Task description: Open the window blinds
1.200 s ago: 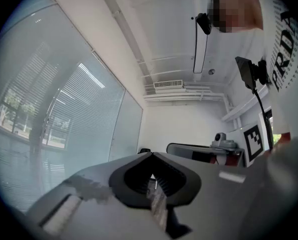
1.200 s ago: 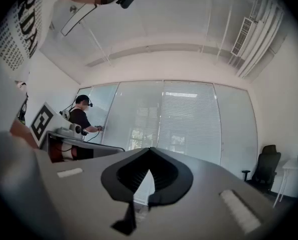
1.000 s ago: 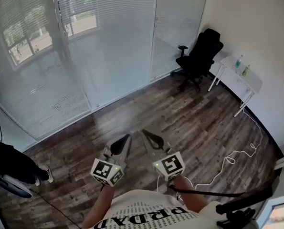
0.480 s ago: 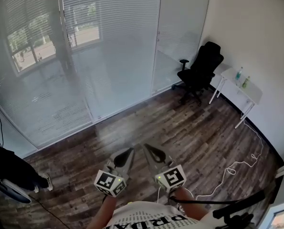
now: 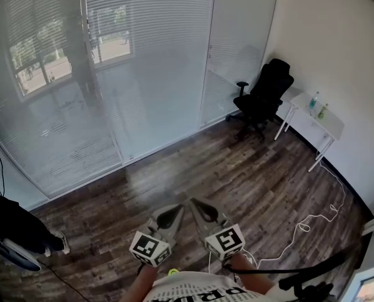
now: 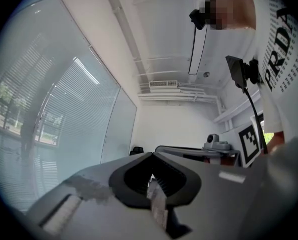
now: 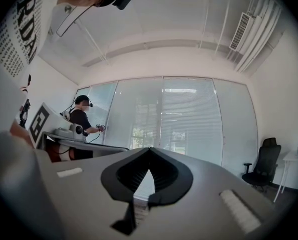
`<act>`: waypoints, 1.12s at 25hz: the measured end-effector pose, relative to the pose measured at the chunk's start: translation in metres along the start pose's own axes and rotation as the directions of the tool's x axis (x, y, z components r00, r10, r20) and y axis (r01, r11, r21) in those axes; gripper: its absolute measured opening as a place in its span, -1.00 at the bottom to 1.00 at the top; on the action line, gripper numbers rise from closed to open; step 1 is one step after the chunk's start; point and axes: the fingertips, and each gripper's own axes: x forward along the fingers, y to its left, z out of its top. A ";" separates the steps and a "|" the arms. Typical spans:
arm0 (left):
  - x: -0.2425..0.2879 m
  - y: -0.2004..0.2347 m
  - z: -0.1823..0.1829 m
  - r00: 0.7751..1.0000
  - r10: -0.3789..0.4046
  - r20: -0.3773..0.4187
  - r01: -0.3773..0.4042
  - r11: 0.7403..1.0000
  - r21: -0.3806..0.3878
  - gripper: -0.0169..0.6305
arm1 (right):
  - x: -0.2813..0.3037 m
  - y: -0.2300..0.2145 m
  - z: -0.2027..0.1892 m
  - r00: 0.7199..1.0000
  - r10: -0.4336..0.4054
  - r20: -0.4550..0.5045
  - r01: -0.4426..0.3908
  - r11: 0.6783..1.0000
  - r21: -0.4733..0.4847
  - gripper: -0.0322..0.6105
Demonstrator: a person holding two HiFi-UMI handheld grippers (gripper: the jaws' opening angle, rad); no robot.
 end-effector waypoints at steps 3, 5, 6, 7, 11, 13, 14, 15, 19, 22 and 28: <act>-0.006 0.004 -0.001 1.000 -0.009 -0.001 0.009 1.000 0.002 -0.97 | 0.005 0.006 -0.006 1.000 -0.010 -0.009 0.010 1.000 0.007 -0.88; -0.011 0.003 -0.004 1.000 -0.012 0.002 0.012 1.000 0.011 -0.97 | 0.003 0.013 -0.010 1.000 -0.008 -0.016 0.008 1.000 -0.001 -0.88; -0.013 0.003 -0.005 1.000 -0.011 0.004 0.011 1.000 0.019 -0.97 | 0.002 0.016 -0.012 1.000 -0.008 -0.019 0.008 1.000 -0.004 -0.88; -0.015 0.005 -0.006 1.000 -0.009 0.007 0.009 1.000 0.025 -0.97 | 0.003 0.020 -0.011 1.000 -0.010 -0.019 0.010 1.000 -0.007 -0.88; -0.021 0.016 0.002 1.000 0.005 0.024 -0.006 1.000 0.020 -0.97 | 0.009 0.030 -0.005 1.000 -0.013 -0.016 0.012 1.000 -0.024 -0.88; -0.020 0.015 0.003 1.000 0.002 0.031 -0.003 1.000 0.019 -0.97 | 0.010 0.030 -0.002 1.000 -0.011 -0.009 0.010 0.999 -0.031 -0.88; -0.019 0.015 0.003 0.999 -0.001 0.032 0.000 1.000 0.020 -0.97 | 0.011 0.029 -0.001 1.000 -0.010 -0.004 0.010 0.999 -0.033 -0.88; -0.018 0.015 0.002 1.000 -0.002 0.031 0.001 1.000 0.019 -0.97 | 0.012 0.027 0.000 1.000 -0.011 0.000 0.010 0.999 -0.034 -0.88; -0.005 0.016 -0.003 1.000 0.004 0.012 -0.004 1.000 0.017 -0.97 | 0.014 0.010 -0.004 1.000 -0.017 0.000 0.017 1.000 -0.012 -0.88; 0.008 0.017 -0.011 1.000 0.001 -0.003 -0.001 1.000 0.014 -0.97 | 0.016 -0.005 -0.012 1.000 -0.018 -0.007 0.018 1.000 0.000 -0.88; 0.047 0.034 -0.013 1.000 0.024 -0.020 -0.024 1.000 0.001 -0.97 | 0.036 -0.045 -0.013 1.000 0.003 -0.009 -0.003 1.000 0.010 -0.88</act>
